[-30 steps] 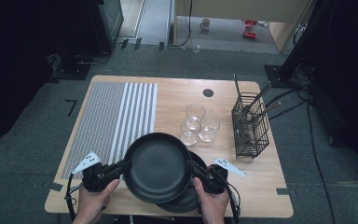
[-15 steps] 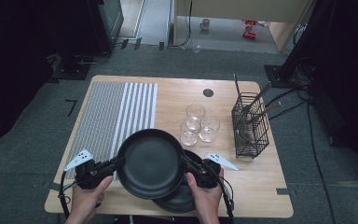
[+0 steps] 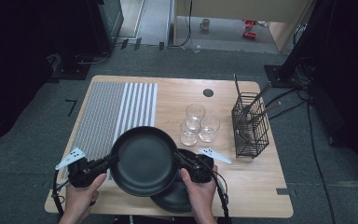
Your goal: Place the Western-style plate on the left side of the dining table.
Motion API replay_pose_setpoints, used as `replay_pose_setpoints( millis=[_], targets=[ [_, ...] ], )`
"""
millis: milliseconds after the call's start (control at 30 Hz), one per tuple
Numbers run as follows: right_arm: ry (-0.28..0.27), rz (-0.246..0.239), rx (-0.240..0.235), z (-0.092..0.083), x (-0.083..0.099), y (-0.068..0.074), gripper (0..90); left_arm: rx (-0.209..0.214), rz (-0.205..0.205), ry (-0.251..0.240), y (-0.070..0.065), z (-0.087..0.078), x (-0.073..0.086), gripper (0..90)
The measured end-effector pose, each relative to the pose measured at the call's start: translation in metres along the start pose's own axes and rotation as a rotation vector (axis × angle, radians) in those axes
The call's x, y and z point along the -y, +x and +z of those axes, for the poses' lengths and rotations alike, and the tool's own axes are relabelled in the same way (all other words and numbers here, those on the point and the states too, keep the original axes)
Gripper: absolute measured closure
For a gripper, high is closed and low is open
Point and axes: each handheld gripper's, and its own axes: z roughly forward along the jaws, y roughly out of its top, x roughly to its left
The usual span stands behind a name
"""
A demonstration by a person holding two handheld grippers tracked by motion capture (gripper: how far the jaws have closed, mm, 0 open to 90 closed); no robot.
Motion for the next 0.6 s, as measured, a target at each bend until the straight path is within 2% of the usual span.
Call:
replay_pose_setpoints(
  millis=[267, 600],
  targets=[
    [0.012, -0.022, -0.014, 0.013, -0.005, 0.008, 82.7, -0.02, -0.014, -0.01, 0.009, -0.007, -0.004, 79.4],
    [0.024, -0.017, -0.027, 0.027, -0.01, 0.016, 82.6, -0.04, -0.021, -0.023, 0.018, -0.013, -0.011, 79.3]
  ],
)
